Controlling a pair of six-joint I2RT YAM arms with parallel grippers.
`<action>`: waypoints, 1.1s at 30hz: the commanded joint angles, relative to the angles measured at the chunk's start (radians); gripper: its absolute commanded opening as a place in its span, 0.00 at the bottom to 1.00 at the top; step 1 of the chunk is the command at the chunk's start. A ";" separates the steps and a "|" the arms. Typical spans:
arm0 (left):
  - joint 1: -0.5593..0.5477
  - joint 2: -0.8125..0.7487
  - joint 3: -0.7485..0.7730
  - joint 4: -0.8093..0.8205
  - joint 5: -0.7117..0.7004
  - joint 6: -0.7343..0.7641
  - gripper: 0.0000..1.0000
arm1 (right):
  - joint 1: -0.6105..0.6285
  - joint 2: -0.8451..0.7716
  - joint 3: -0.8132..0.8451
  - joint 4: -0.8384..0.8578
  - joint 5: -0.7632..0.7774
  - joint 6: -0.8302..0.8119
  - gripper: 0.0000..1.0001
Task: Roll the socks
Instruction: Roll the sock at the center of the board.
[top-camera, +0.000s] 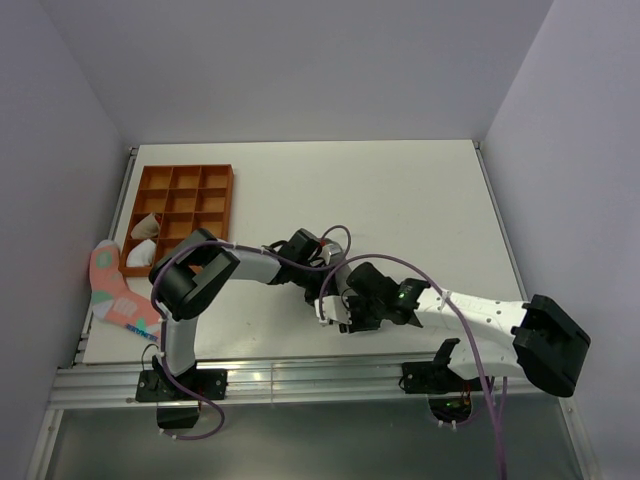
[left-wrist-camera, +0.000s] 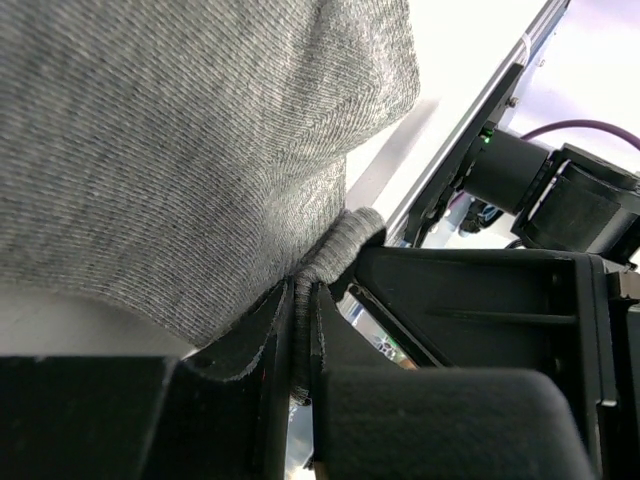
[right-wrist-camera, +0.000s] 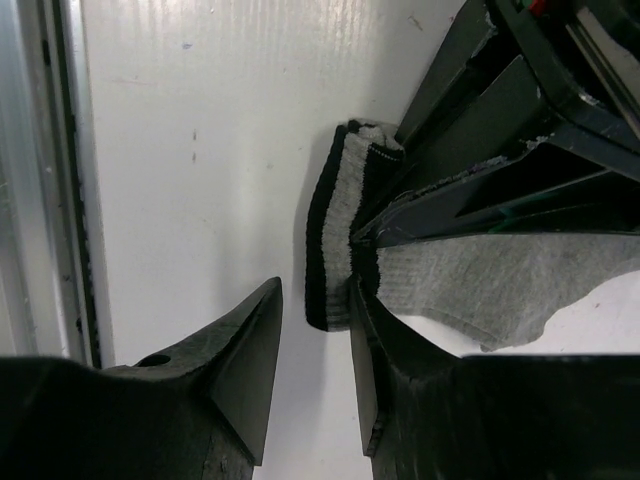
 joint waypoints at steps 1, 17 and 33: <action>-0.001 0.080 -0.068 -0.193 -0.168 0.092 0.00 | 0.026 0.042 -0.012 0.072 0.025 0.007 0.40; 0.009 0.059 -0.095 -0.091 -0.108 0.025 0.05 | 0.027 0.118 -0.031 0.072 0.045 0.023 0.22; 0.023 -0.079 -0.318 0.323 -0.220 -0.275 0.16 | -0.218 0.075 0.054 -0.148 -0.182 -0.053 0.10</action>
